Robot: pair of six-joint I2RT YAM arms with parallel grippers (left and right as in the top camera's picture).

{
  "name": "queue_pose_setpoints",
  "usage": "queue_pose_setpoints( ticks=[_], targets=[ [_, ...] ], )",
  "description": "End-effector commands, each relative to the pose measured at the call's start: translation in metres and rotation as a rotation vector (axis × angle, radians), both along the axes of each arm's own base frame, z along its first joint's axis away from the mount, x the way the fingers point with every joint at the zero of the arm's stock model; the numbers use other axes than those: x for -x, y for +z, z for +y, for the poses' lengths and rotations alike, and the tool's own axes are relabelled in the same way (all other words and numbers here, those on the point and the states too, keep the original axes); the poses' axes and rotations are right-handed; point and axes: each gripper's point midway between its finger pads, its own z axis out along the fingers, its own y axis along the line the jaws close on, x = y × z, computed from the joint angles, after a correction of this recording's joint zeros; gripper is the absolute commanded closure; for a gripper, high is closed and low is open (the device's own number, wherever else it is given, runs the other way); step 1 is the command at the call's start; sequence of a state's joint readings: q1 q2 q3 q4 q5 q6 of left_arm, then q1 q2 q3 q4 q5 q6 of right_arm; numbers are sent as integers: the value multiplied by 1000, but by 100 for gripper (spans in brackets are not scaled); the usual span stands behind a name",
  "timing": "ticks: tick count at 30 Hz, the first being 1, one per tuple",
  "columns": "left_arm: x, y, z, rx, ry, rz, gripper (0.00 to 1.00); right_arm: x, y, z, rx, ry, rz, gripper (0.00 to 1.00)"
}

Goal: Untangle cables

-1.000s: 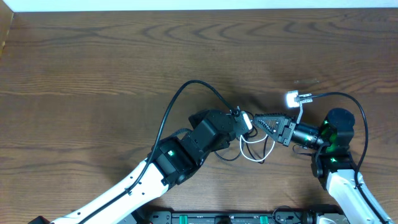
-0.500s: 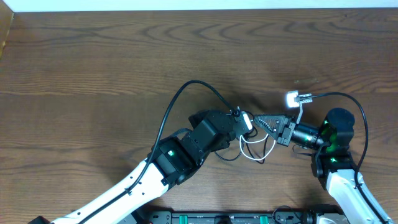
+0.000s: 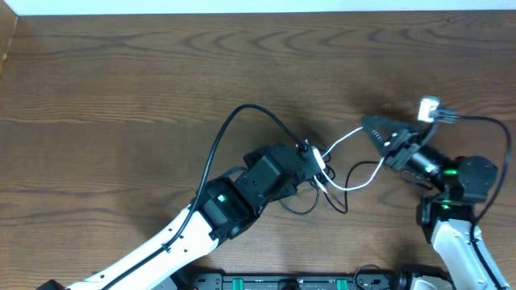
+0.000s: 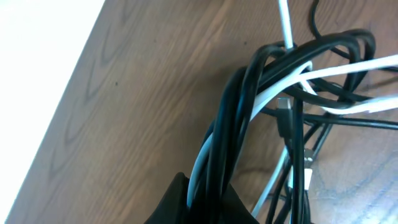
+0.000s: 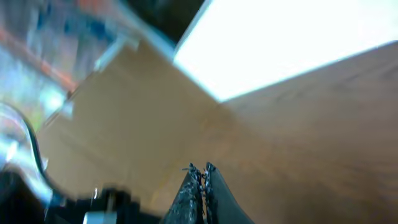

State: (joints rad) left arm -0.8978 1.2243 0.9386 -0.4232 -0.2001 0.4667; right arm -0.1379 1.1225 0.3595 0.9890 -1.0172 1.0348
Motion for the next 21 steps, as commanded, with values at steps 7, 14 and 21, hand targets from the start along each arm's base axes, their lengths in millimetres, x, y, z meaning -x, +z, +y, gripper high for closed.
queue_pose_setpoints(
  ticks=[7, 14, 21],
  targets=[
    [5, -3, 2, 10, 19, 43, 92, -26, 10, -86, -75, -324, 18, 99],
    [1, -4, 10, -22, 51, 23, 92, -28, 3, -116, -84, -412, 54, 99],
    [-9, 4, 13, 9, 122, -17, 93, -29, -34, -116, -64, -408, 203, 99]
  ],
)
